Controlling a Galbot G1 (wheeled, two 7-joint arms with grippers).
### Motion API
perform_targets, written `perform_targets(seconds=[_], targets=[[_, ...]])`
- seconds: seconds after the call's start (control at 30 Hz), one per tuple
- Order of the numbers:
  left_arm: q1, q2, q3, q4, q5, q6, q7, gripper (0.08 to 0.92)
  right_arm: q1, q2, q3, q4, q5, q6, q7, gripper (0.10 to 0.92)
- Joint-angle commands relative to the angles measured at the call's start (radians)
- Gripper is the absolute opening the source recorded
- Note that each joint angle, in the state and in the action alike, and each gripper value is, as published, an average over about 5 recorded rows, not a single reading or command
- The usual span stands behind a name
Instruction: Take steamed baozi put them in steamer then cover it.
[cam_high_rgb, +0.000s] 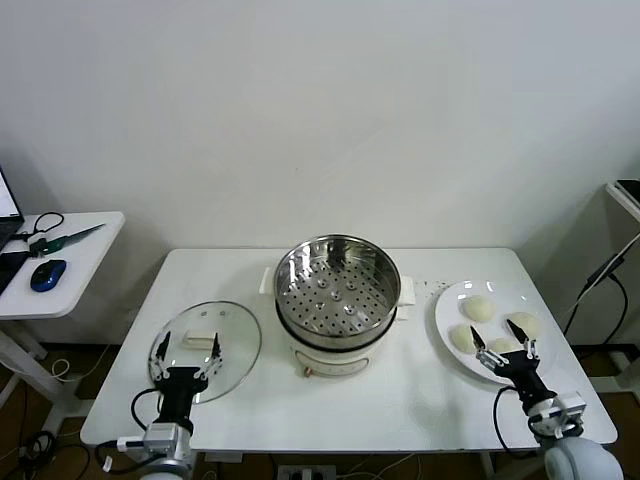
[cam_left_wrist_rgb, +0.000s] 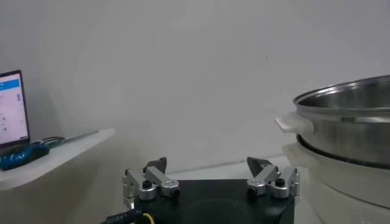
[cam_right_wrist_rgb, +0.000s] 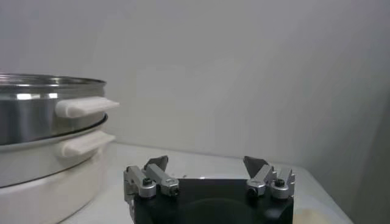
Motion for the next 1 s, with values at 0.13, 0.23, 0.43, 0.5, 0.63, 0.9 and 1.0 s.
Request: perform_targets(seconds=[0.13,0.23,0.43,0.5,0.63,0.9,1.0], targets=[[0.007,0.005,0.015,-0.012,0.010,-0.008,-0.006,0.823,0.232,-0.268,-0.076,-0.140,-0.205,-0.132,-0.363,0.823],[0.011,0.005,0.019,-0.017,0.008,-0.010,-0.008,0.823,0.366,-0.367,-0.180,-0.241,-0.277,-0.134,-0.505,0.823],[0.016,0.007,0.018,-0.013,-0.005,-0.021,-0.012,0.823,0.674,-0.497,-0.496,-0.387,-0.403,-0.137,-0.705,0.823],[0.017,0.009,0.016,-0.011,-0.011,-0.024,-0.013,0.823,0.795,-0.508,-0.607,-0.436,-0.461,-0.113,-0.746,0.823],[0.020,0.016,0.012,-0.009,-0.026,-0.026,-0.013,0.823,1.060,-0.500,-0.853,-0.548,-0.572,-0.056,-0.816,0.823],[0.016,0.026,-0.001,-0.006,-0.049,-0.020,-0.014,0.823,1.414,-0.400,-1.235,-0.762,-0.629,0.020,-0.880,0.823],[0.014,0.029,-0.004,-0.005,-0.056,-0.017,-0.014,0.823,1.445,-0.357,-1.274,-0.821,-0.645,0.034,-0.887,0.823]])
